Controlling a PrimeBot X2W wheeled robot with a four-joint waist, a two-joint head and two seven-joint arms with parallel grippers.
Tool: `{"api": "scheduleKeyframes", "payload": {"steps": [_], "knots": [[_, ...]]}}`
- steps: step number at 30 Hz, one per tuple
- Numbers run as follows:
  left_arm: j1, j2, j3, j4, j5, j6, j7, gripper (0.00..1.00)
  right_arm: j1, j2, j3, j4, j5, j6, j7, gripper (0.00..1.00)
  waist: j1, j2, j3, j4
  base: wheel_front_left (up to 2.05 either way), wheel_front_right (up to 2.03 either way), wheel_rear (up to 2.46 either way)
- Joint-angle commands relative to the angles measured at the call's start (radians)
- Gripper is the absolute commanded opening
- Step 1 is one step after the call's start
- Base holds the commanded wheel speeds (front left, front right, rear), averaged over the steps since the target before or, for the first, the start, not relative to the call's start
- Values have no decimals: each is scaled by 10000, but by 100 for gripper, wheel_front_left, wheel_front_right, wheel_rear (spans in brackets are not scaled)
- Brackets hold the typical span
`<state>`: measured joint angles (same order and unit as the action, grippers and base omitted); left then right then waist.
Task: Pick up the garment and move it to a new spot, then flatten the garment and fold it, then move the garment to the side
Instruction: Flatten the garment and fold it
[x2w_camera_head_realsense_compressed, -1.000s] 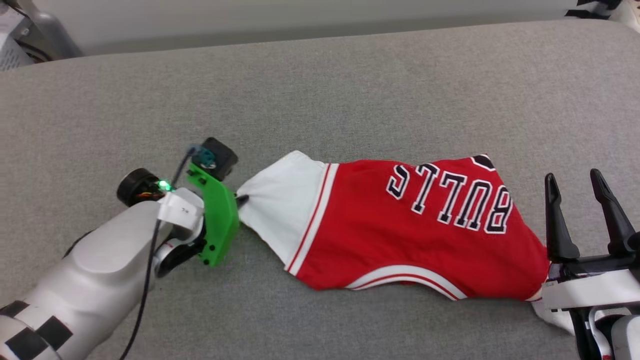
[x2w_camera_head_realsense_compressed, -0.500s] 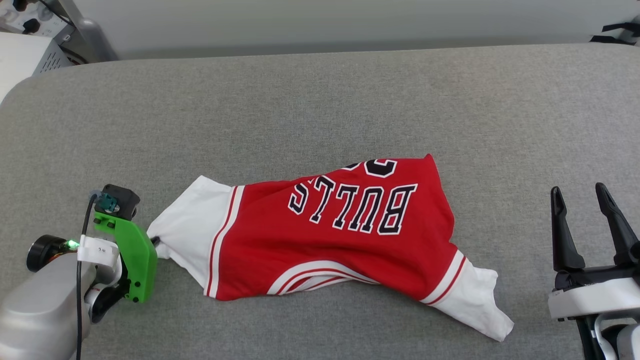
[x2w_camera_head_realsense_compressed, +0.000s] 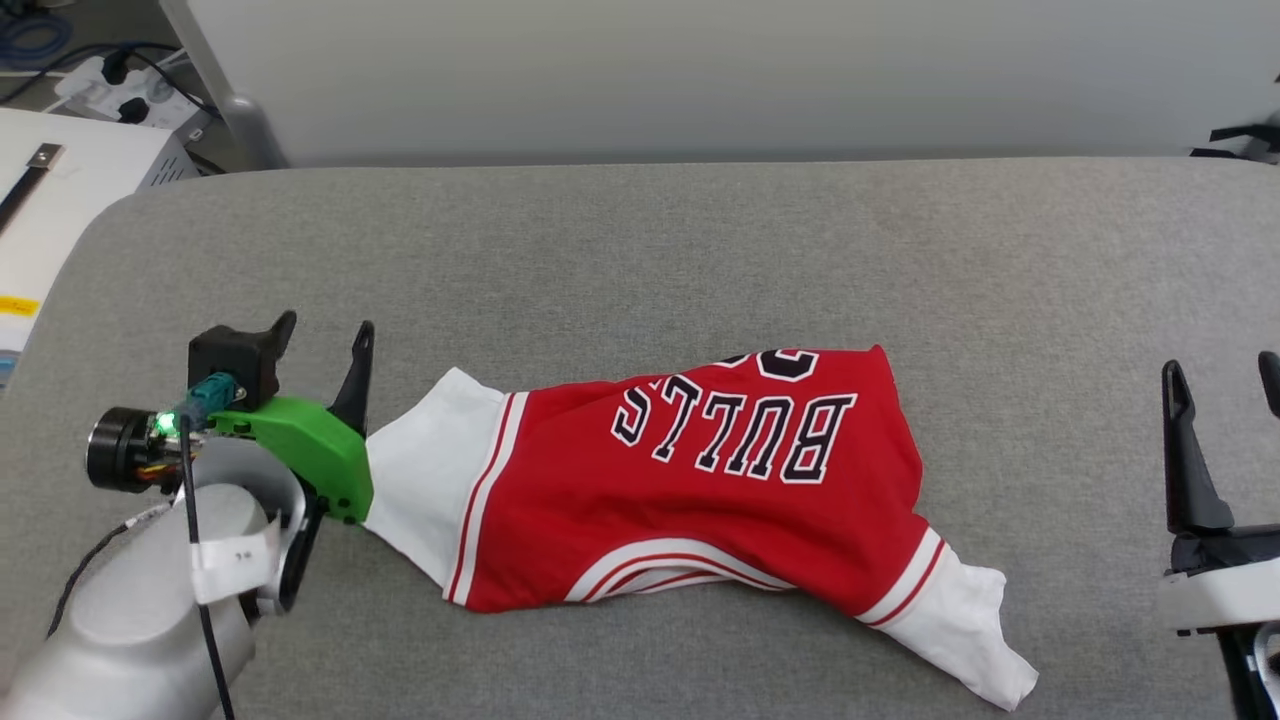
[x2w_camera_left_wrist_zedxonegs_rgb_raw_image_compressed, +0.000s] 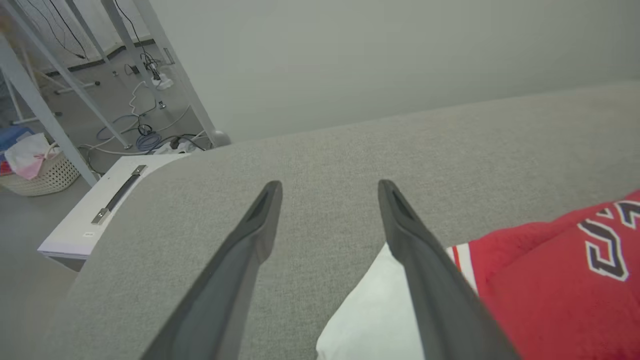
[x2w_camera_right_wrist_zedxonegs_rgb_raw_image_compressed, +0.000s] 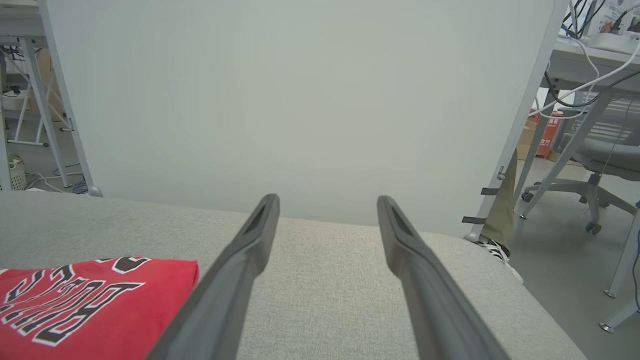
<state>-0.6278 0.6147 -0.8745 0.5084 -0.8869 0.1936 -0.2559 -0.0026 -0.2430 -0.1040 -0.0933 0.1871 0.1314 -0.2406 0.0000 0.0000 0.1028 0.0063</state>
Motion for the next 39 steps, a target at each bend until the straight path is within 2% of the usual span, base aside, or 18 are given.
{"api": "scheduleKeyframes", "payload": {"steps": [1,2,6,11,15,18,24,30,35,36,39], "knots": [[478,-68,443,-634,573,443,-52,100,-156,-198,-6,-164,77,-7,85,100,0,0,-152,226,0,0,0],[890,-78,894,-1240,1047,803,-54,100,-246,-363,22,-292,116,-7,184,100,0,0,-173,288,0,0,0],[2437,-233,2269,-2986,2506,1670,-56,100,-588,-1244,540,-695,459,-7,904,100,0,0,-221,462,0,0,0],[3962,-744,3690,-4462,4034,2178,-57,100,-814,-3055,2206,-1165,1687,-7,2874,100,0,0,-254,613,0,0,0],[5138,-1362,4574,-5344,5043,2256,-57,100,-984,-4482,3411,-1625,2989,-7,4646,100,0,0,-226,665,0,0,0],[5781,-1849,5018,-5585,5578,2051,-58,100,-1017,-5313,4148,-1804,3849,-7,5846,100,0,0,-150,750,0,0,0],[6137,-2615,5651,-5633,6281,1343,-58,100,-1176,-6274,5270,-1837,4898,-7,7754,100,0,0,240,951,0,0,0],[5883,-3283,6164,-5681,6891,808,-58,100,-1650,-6287,6390,-1006,5366,-7,8306,100,0,0,814,1196,0,0,0],[5594,-3744,6420,-5696,7319,400,-58,100,-2081,-6151,7263,193,5370,-7,8141,100,0,0,1366,1472,0,0,0],[5504,-3946,6572,-5685,7511,221,-58,100,-2255,-6061,7756,877,5397,-7,7980,100,0,0,1592,1573,0,0,0],[5476,-4119,6752,-5666,7679,74,-58,100,-2395,-6001,8479,1354,5450,-7,7958,100,0,0,1718,1603,0,0,0]]}}
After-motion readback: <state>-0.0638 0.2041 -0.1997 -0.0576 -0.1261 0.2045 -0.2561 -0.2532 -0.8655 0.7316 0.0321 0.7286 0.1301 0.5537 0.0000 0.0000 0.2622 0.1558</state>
